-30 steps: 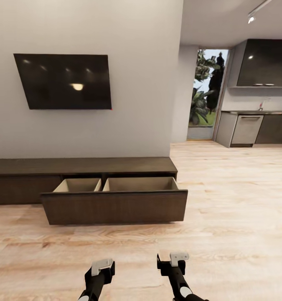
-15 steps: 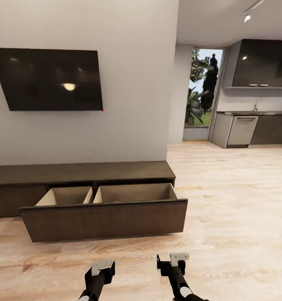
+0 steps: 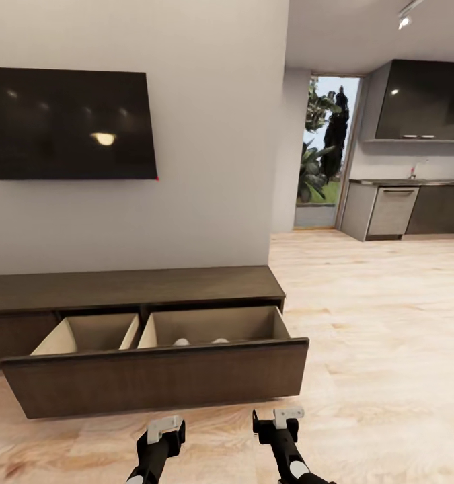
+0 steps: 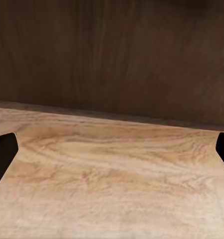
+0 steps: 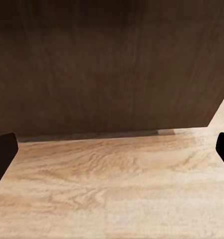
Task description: Place each of the two pumpkins and all three candles from the living room inside a cabinet in the living room (use any cabinet), then make sure every cabinet is closed, and position the cauldron so it is next to a table in the living room.
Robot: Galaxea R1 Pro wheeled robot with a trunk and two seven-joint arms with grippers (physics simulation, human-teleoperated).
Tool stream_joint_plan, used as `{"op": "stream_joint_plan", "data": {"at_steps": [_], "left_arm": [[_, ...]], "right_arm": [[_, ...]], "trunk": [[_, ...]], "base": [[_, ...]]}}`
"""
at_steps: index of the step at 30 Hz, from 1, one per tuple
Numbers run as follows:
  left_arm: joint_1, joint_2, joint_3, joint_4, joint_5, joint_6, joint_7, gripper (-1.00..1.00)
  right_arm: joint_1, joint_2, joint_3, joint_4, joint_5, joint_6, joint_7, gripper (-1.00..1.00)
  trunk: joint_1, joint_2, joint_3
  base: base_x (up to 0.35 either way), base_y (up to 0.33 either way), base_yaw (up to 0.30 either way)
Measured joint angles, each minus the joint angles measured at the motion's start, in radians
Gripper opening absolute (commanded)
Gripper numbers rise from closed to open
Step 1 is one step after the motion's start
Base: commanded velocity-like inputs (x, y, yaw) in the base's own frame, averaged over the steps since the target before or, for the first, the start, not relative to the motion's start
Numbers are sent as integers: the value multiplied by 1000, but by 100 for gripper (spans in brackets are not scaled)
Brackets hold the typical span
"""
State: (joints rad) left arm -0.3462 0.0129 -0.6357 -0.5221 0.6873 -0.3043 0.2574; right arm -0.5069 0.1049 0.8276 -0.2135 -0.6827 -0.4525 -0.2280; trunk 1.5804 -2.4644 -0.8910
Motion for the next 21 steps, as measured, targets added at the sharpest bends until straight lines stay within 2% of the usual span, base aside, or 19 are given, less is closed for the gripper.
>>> {"op": "stream_joint_plan", "data": {"at_steps": [21], "left_arm": [[0,0,0,2,0,0,0,100]], "right_arm": [[0,0,0,0,0,-1,0,100]], "trunk": [[0,0,0]], "base": [[204,0,0]]}}
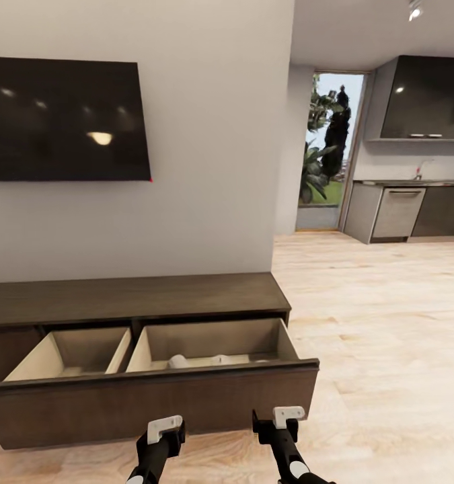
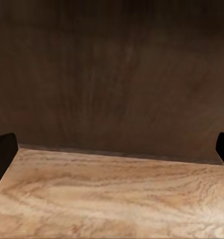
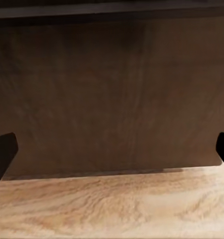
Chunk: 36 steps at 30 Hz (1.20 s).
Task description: Place each of the two pumpkins and all three candles from the living room inside a cabinet in the living room (use any cabinet), then make sure every cabinet is closed, and position the cauldron so it is next to a table in the living room.
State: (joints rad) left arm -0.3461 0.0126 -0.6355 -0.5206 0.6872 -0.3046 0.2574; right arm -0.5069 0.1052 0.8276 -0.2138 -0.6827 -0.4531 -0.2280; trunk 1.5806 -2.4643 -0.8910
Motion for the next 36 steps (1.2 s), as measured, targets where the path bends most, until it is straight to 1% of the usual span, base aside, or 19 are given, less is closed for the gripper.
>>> {"op": "stream_joint_plan", "data": {"at_steps": [16,25,28,30,32,36], "left_arm": [[0,0,0,0,0,0,0,100],[0,0,0,0,0,0,0,100],[0,0,1,0,0,0,0,100],[0,0,1,0,0,0,0,100],[0,0,1,0,0,0,0,100],[0,0,0,0,0,0,0,100]], "right_arm": [[0,0,0,0,0,1,0,100],[0,0,0,0,0,1,0,100],[0,0,0,0,0,1,0,100],[1,-1,9,3,-12,2,0,100],[1,-1,12,3,-15,2,2,100],[1,0,13,3,-13,3,2,100]], "trunk": [[0,0,0],[0,0,0],[0,0,0],[0,0,0],[0,0,0],[0,0,0]], "base": [[188,0,0],[87,0,0],[215,0,0],[245,0,0],[253,0,0],[257,0,0]]}}
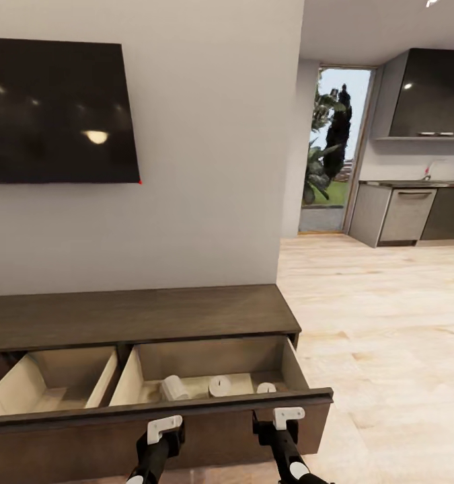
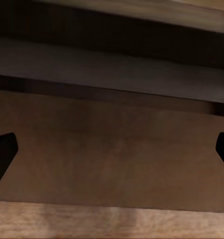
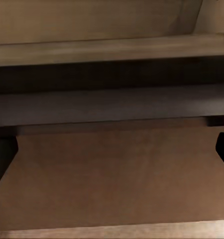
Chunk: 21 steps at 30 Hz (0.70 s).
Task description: Place each of the two pumpkins and all three candles from the living room inside a cabinet in the living room (use any cabinet), then make sure every cabinet is closed, and position the cauldron so it is next to a table in the living room.
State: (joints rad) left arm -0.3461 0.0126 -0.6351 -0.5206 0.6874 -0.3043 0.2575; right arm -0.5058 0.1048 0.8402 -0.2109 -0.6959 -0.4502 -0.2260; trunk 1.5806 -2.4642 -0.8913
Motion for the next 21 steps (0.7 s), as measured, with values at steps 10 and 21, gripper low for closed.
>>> {"op": "stream_joint_plan", "data": {"at_steps": [10,21], "left_arm": [[0,1,1,0,0,0,0,100],[0,2,1,0,0,0,0,100]], "right_arm": [[0,0,0,0,1,0,0,100],[0,0,-1,-1,3,0,0,100]], "trunk": [[0,0,0],[0,0,0]], "base": [[223,0,0],[200,0,0]]}}
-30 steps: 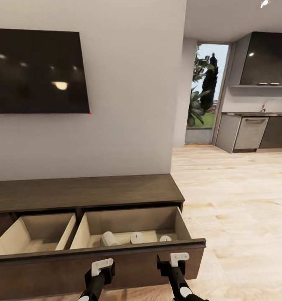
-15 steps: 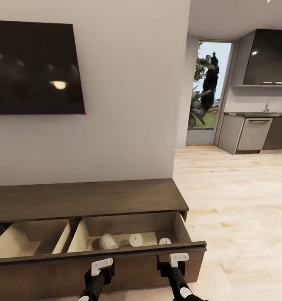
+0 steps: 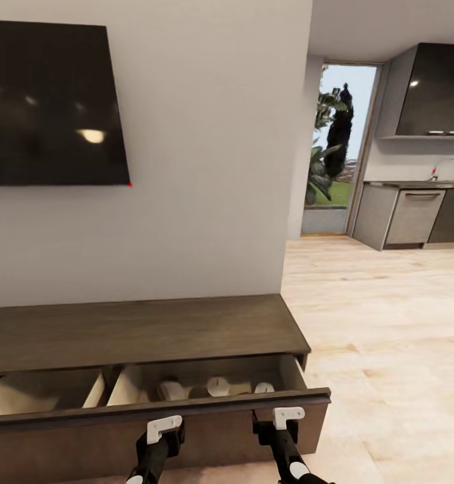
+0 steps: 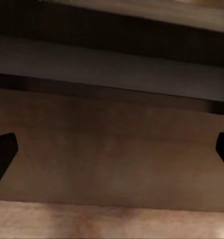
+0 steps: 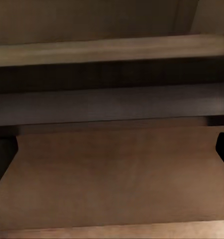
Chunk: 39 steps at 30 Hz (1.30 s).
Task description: Place each of the two pumpkins and all three candles from the living room inside a cabinet in the living room (use any cabinet), then make sure every cabinet is closed, and position the cauldron so it is next to a table in the living room.
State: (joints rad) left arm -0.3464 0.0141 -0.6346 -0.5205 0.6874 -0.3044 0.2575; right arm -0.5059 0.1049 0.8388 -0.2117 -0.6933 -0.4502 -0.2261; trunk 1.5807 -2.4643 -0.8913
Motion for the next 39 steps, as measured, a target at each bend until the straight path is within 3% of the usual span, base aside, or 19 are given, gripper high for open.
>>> {"op": "stream_joint_plan", "data": {"at_steps": [39], "left_arm": [[0,2,0,-1,-1,0,0,100]], "right_arm": [[0,1,-4,-1,5,0,-1,100]], "trunk": [[0,0,0]], "base": [[150,0,0]]}}
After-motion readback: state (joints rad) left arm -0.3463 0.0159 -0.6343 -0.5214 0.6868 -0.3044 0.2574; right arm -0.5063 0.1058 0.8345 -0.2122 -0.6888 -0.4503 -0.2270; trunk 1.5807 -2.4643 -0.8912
